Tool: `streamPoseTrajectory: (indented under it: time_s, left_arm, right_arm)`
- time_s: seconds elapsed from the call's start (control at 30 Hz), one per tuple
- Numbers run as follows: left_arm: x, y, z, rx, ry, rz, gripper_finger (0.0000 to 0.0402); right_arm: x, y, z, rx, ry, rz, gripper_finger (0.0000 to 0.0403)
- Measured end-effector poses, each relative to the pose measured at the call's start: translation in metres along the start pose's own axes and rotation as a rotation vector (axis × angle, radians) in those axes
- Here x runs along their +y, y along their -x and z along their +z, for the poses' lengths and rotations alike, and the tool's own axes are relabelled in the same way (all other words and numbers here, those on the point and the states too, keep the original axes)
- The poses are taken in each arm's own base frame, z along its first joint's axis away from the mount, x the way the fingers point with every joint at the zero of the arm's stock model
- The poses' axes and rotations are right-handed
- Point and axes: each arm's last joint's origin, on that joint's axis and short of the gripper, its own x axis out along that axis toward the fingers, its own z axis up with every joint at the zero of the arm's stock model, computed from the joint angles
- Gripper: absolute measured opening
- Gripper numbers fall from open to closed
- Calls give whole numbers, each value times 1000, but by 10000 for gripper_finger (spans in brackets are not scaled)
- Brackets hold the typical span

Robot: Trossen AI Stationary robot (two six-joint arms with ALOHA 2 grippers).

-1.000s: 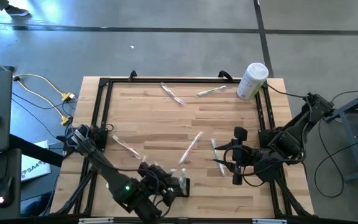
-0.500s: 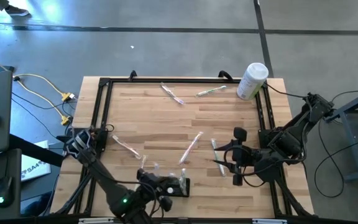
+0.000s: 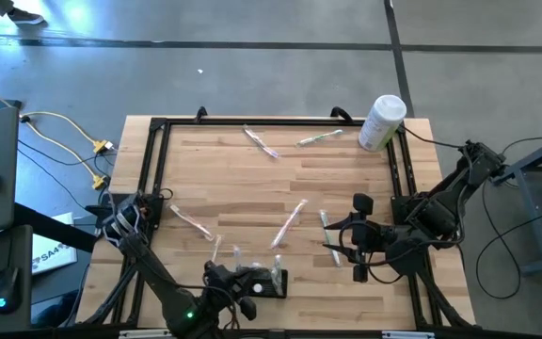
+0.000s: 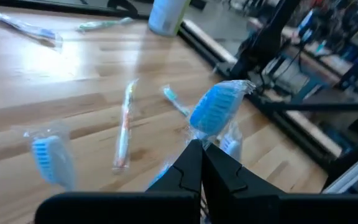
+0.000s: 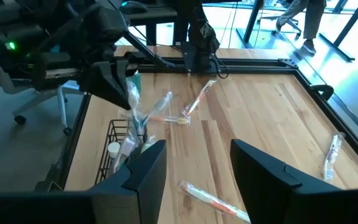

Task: Pick & Place toothbrushing station
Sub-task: Put the blue toothbrush into the black wire organizer

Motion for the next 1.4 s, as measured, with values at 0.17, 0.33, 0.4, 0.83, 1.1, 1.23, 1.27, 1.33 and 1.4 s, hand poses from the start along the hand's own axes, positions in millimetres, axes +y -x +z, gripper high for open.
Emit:
streamPoseTrajectory:
  time_s: [0.17,0.33,0.4,0.83,1.1,1.23,1.27,1.33,1.4]
  left_arm:
    - [14,1,-14,-43,74,-23,0]
    - [24,-2,-30,-52,144,-42,0]
    - [25,-4,-32,-59,157,-50,0]
    - [32,-8,-44,-65,195,-67,0]
    - [31,-9,-44,-63,204,-68,10]
    - [30,-9,-45,-56,211,-70,28]
    - [29,-9,-45,-52,216,-69,33]
    - [29,-9,-45,-50,220,-70,44]
    - [29,-9,-45,-49,224,-71,58]
  right_arm:
    - [0,0,1,-5,-6,3,171]
    - [1,0,3,-21,-1,10,171]
    - [1,0,3,-23,-3,11,171]
    - [1,0,3,-28,-4,13,171]
    - [1,0,3,-28,10,13,171]
    - [1,0,3,-28,14,13,171]
    - [1,0,3,-28,14,13,171]
    - [1,0,3,-28,14,13,171]
    - [1,0,3,-28,15,13,171]
